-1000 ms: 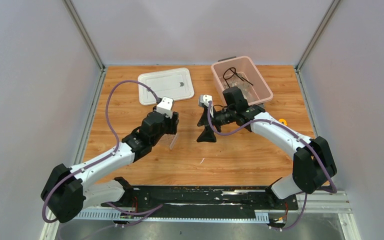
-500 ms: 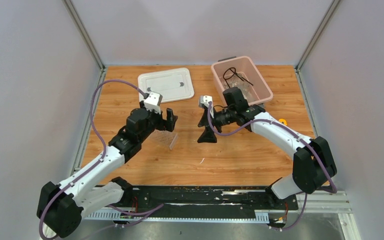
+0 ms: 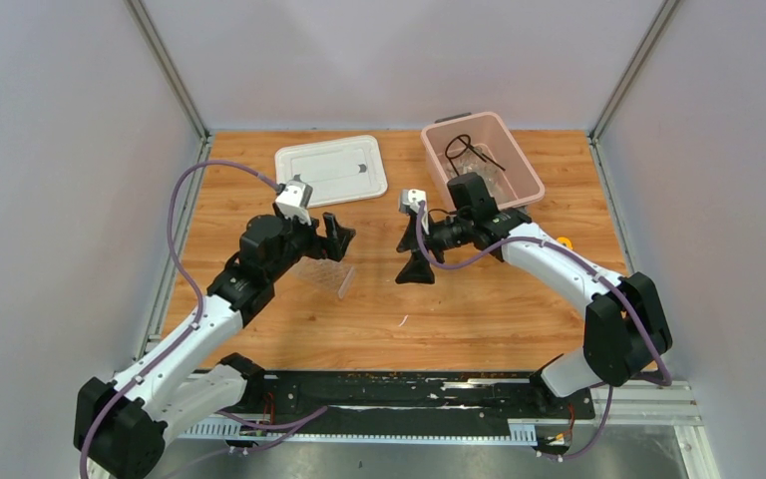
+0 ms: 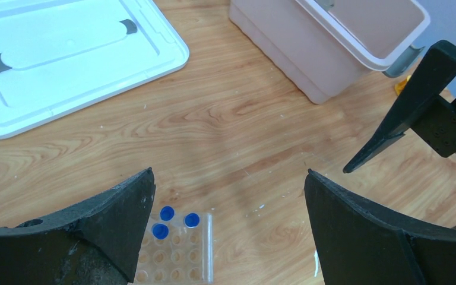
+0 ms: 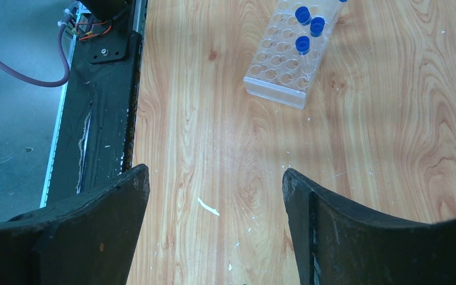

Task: Organize the chemistry lab equipment
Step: Insert the test tube into the slot of the test tube rack.

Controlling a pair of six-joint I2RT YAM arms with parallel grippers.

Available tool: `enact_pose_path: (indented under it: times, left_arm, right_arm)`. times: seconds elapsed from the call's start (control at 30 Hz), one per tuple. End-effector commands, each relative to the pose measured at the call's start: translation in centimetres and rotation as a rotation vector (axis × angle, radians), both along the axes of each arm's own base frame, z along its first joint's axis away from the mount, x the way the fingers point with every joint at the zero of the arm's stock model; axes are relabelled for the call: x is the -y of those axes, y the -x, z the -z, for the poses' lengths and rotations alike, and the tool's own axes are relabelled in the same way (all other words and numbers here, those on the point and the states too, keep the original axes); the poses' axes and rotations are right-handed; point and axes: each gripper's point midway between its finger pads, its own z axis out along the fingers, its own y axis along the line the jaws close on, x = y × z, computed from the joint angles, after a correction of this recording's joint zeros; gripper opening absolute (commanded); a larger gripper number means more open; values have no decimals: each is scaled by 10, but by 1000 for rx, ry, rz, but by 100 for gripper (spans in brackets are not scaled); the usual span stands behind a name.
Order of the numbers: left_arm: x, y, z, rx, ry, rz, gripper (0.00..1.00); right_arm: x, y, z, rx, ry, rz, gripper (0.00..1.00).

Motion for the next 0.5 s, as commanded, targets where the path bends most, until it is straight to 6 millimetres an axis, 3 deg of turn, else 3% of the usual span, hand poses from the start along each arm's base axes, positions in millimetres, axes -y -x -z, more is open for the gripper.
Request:
enact_pose_path:
  times: [0.0,0.47]
  left_arm:
    - [5,4,-26,38,73,26,100]
    - [10,22,-51,68,173,75,100]
  right_arm:
    - [-2,-4,-31,76,-62,-24,82]
    - [6,-7,-41,111,-75,-7,83]
